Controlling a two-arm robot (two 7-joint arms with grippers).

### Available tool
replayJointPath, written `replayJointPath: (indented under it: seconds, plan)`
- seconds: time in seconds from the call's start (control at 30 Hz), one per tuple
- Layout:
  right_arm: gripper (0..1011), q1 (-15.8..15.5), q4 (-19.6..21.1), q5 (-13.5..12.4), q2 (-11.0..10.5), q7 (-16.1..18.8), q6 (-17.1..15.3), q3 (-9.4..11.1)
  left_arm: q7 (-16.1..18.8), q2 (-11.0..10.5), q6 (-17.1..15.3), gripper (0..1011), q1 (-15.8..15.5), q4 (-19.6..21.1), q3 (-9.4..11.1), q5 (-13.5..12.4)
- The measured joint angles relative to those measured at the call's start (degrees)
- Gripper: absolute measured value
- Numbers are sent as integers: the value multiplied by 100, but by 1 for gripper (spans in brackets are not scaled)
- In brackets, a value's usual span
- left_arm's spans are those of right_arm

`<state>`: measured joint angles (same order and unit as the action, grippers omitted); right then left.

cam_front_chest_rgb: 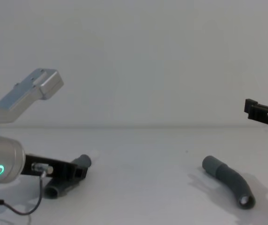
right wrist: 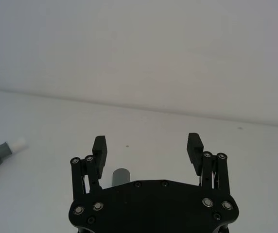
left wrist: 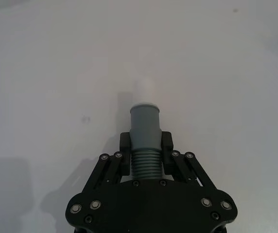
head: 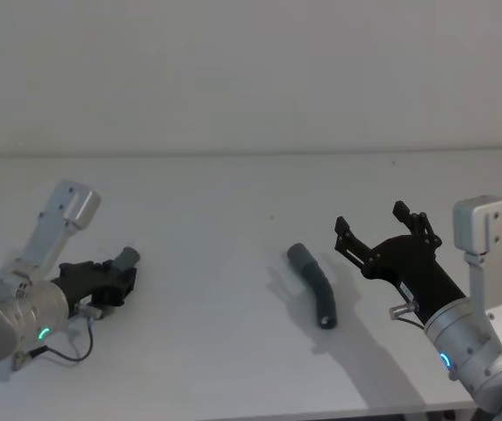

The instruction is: Use both hands to pick up one end of the pipe from the table, align the ends, and insert them.

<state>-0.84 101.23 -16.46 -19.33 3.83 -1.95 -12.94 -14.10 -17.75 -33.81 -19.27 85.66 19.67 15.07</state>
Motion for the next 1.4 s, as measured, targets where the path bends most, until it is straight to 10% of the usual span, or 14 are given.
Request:
replayJointPath:
  seconds: [0.97,1.4]
  plan:
    - [1002,-3,13,1,3,0,-22,0,-1833,-652,1515,329,-996,-388,433,-28]
    - [1002,5,305,-1,-2,4,-826,-123,-3142,-991,2141,329,-1571,-894,745,116]
